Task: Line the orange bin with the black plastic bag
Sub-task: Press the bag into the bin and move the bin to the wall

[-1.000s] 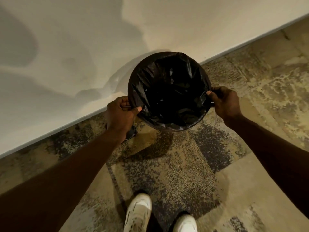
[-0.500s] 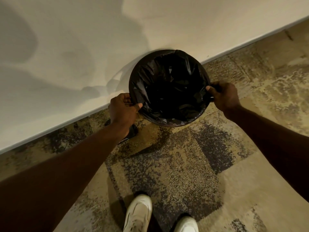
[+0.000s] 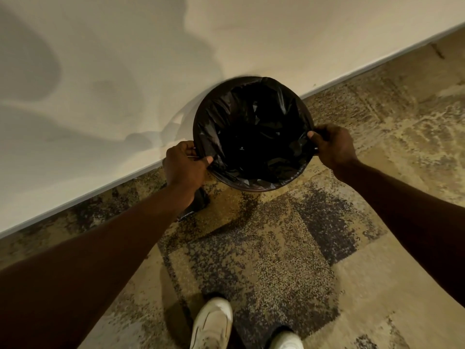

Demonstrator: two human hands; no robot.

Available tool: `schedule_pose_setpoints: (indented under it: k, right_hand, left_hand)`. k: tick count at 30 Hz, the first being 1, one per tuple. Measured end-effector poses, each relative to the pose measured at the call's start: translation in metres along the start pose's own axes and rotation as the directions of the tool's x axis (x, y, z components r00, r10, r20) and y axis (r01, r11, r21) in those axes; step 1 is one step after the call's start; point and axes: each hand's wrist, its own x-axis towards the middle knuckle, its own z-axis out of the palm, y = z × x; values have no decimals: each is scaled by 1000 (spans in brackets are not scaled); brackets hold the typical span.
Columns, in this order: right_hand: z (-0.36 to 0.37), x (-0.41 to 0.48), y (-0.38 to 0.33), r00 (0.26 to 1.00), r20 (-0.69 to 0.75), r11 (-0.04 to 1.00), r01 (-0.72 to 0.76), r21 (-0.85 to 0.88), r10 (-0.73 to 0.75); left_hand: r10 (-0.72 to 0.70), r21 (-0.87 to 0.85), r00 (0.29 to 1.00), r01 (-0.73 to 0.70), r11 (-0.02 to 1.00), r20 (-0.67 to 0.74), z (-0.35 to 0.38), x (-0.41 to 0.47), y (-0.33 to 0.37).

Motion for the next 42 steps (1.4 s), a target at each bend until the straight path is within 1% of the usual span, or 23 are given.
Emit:
schedule_pose_setpoints:
  k: [5, 7, 9, 12, 15, 19, 24, 28, 32, 35, 36, 37, 39, 41, 42]
  right_hand:
    - [7, 3, -3, 1000, 12, 1000, 14, 2, -14]
    - [10, 3, 0, 999, -3, 998, -36, 56, 36]
    - [11, 5, 3, 997, -15, 993, -75, 87, 77]
    - [12, 7, 4, 996, -19, 991, -84, 105, 87]
    - [12, 8, 1, 997, -39, 996, -71, 58, 73]
    - [9, 8, 5, 999, -51, 1000, -18, -13, 18]
    - [8, 11, 11, 998, -60, 1000, -25, -14, 24]
    - [8, 10, 10, 998, -55, 999, -42, 28, 44]
    - [7, 0, 8, 995, -17, 983, -97, 157, 101]
    - [7, -18, 10, 991, -11, 972, -132, 195, 137]
    - [7, -25, 12, 990, -11, 973, -136, 186, 140]
    - [7, -33, 13, 990, -13, 980, -139, 146, 142]
    - [7, -49, 17, 991, -12, 990, -131, 58, 132]
    - [6, -64, 20, 993, -19, 993, -120, 25, 120]
    - [5, -68, 23, 994, -17, 994, -108, 31, 109]
  left_hand:
    - [19, 84, 1000, -20, 996, 8, -4, 6, 0]
    - [46, 121, 999, -49, 991, 25, -4, 5, 0]
    - [38, 134, 999, -42, 990, 32, -5, 5, 1]
    - [-21, 61, 999, 18, 998, 45, -3, 7, 4]
    - [-88, -36, 992, 92, 995, 95, -2, 5, 9]
    - [-104, -43, 989, 109, 993, 105, -1, 3, 9]
    - [-80, -24, 990, 84, 996, 113, 0, 1, 7]
    - [-67, 19, 993, 66, 998, 98, -2, 0, 8]
    - [-64, 56, 991, 58, 997, 116, -5, -3, 10]
    - [-50, 70, 994, 43, 997, 99, -2, 2, -4]
    - [-50, 61, 994, 44, 997, 96, 2, 5, -13]
    - [-53, 51, 993, 48, 998, 109, 5, 8, -23]
    - [-50, 54, 992, 44, 998, 112, 5, -2, -22]
    - [-50, 101, 995, 42, 994, 87, 4, -9, -27]
    - [-53, 96, 994, 44, 994, 94, 5, -8, -34]
